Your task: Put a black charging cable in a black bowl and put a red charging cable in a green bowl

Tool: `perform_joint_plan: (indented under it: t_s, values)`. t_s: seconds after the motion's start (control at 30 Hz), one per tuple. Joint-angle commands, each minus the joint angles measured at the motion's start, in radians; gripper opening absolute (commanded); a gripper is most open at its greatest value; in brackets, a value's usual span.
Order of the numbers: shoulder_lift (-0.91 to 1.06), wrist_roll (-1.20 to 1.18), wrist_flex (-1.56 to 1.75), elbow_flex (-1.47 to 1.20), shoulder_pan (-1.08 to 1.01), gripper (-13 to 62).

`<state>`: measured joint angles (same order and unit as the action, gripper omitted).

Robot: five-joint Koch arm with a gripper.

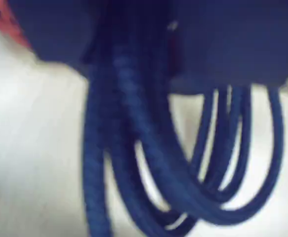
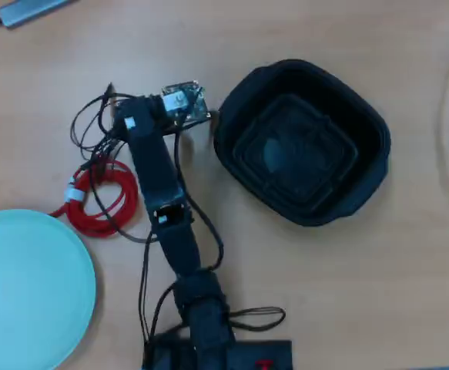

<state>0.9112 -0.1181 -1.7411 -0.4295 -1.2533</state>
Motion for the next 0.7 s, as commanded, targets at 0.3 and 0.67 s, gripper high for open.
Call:
perform_joint_plan:
  t_s: [0.3,0.67]
  values:
    - [0.238,0.003,-0.005,0.084,0.048,-6.3]
    - [0.36,0.097,0.107,0.083,0.124,-6.3]
